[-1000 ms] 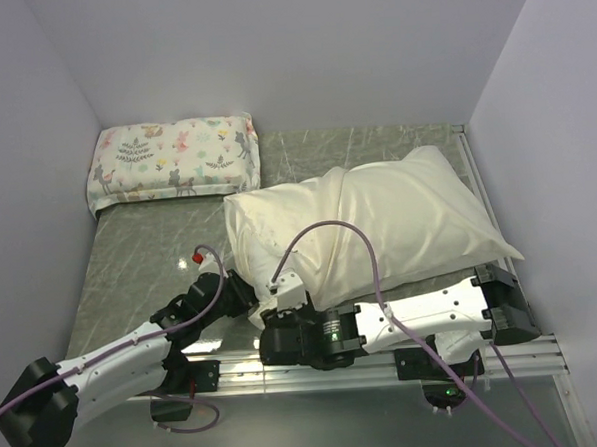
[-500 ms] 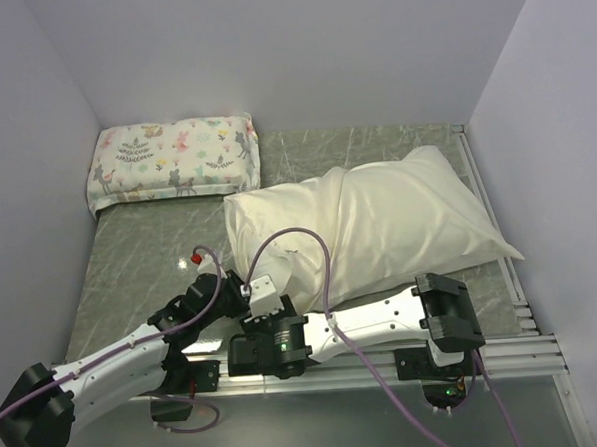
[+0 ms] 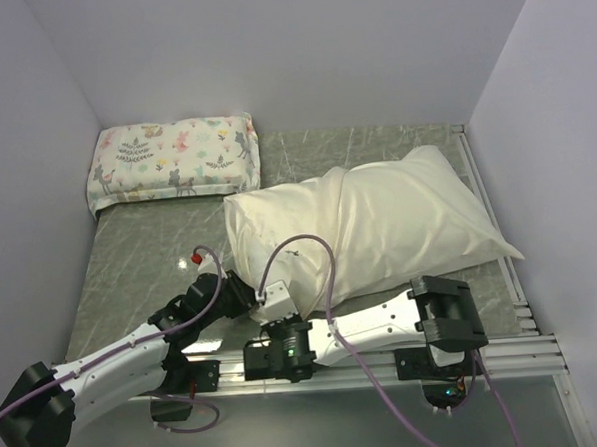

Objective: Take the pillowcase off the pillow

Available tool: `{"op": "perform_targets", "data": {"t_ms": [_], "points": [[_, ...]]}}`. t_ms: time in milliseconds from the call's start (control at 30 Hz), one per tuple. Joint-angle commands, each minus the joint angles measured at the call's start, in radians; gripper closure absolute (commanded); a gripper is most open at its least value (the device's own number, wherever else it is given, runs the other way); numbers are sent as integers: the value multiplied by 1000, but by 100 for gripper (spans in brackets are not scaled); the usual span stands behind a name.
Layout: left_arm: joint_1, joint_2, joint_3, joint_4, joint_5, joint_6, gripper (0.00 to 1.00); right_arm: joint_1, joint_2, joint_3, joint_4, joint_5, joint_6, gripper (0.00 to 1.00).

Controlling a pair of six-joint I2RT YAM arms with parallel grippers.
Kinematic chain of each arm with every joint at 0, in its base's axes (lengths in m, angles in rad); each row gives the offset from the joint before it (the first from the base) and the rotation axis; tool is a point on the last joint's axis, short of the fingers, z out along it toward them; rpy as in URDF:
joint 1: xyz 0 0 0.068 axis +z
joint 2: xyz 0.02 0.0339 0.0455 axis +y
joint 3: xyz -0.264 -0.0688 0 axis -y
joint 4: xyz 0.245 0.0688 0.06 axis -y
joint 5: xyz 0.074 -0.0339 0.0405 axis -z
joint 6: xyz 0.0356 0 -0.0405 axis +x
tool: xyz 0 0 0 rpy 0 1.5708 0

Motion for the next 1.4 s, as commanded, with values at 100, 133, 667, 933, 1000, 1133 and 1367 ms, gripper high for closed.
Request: {"op": "perform_targets", "data": {"t_ms": [100, 133, 667, 933, 1000, 1133, 1367], "points": [[-5, -9, 51, 1, 9, 24, 72, -2, -189, -264, 154, -61, 100, 100], [-3, -10, 49, 0, 9, 24, 72, -2, -203, -322, 168, -73, 124, 100], [-8, -82, 75, -41, 123, 70, 56, -160, -416, -679, 801, -239, -128, 100], [-25, -300, 204, -237, 137, 75, 46, -160, -370, -679, 866, -252, -153, 100], [-25, -305, 232, -250, 154, 81, 45, -160, -361, -670, 866, -254, -154, 100], [-26, -280, 249, -239, 180, 87, 42, -160, -346, -653, 858, -251, -159, 100], [-28, -285, 259, -227, 196, 82, 30, -160, -324, -637, 846, -251, -158, 100]]}}
